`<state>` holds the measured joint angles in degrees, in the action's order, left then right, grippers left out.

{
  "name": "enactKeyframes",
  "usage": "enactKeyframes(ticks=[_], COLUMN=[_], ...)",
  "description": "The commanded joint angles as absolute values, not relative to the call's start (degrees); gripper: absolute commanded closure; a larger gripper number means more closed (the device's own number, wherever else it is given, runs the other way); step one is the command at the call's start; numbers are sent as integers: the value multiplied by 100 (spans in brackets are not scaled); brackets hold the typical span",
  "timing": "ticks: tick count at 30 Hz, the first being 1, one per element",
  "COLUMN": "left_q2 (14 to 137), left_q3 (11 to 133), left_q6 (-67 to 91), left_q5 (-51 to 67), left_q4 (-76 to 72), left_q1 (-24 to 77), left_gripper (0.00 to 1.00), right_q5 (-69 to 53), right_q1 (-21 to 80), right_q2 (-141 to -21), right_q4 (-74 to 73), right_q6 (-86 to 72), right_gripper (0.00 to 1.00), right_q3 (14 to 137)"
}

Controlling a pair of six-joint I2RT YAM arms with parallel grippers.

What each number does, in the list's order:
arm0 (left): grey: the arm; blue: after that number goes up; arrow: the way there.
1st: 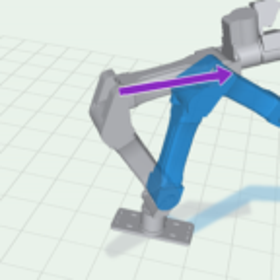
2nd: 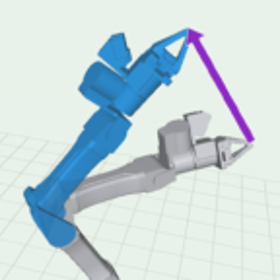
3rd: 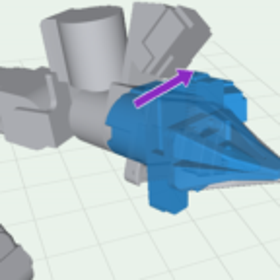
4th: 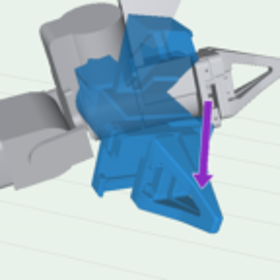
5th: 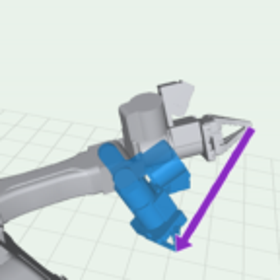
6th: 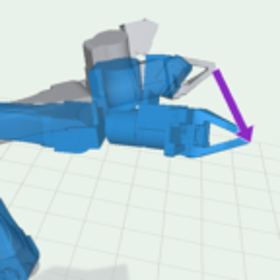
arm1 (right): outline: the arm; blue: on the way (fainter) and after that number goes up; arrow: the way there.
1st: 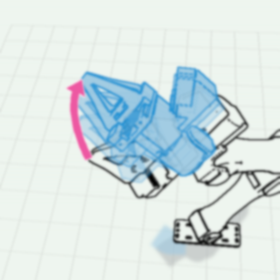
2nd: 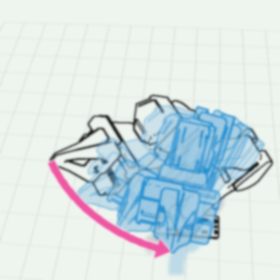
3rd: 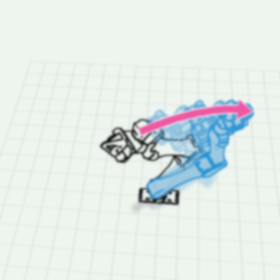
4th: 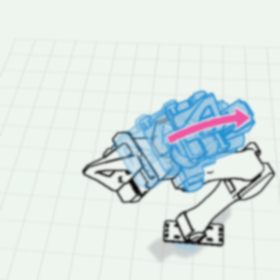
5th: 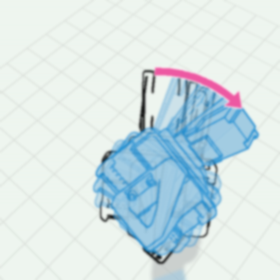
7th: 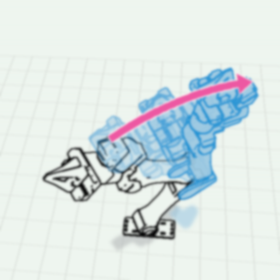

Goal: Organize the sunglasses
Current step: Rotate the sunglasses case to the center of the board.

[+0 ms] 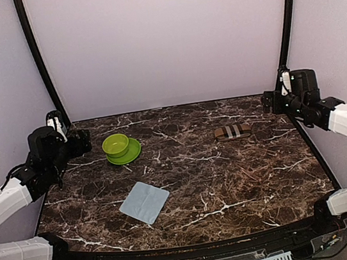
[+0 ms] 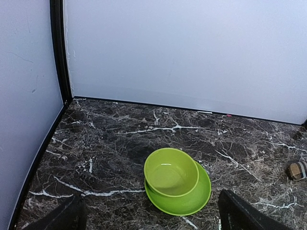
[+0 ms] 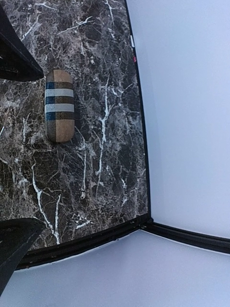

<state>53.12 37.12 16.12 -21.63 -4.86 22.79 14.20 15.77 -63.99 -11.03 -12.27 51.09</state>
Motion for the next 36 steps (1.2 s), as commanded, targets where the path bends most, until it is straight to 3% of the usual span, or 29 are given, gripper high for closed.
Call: enactKeyframes(ticks=[1, 12, 21, 36], left_q2=[5247, 5250, 5260, 5221], left_q3=[3672, 3727, 3740, 3710], left_q6=[1747, 1889, 1968, 2051], left_q5=[-1973, -1705, -1580, -1527], left_q4=[-640, -624, -536, -525], left_q1=[2319, 2322, 2342, 2355], left_gripper=[3, 4, 6, 7], right_q5=[1284, 149, -378, -1560], right_q1=[1614, 1602, 1501, 1198], right_q2=[-6962, -8910, -10658, -11685], right_q4=[-1202, -1011, -871, -899], right_q6=[-1138, -459, -1112, -1479], right_gripper=[1, 1, 1, 1], right_q3=[5461, 6327, 7482, 7967])
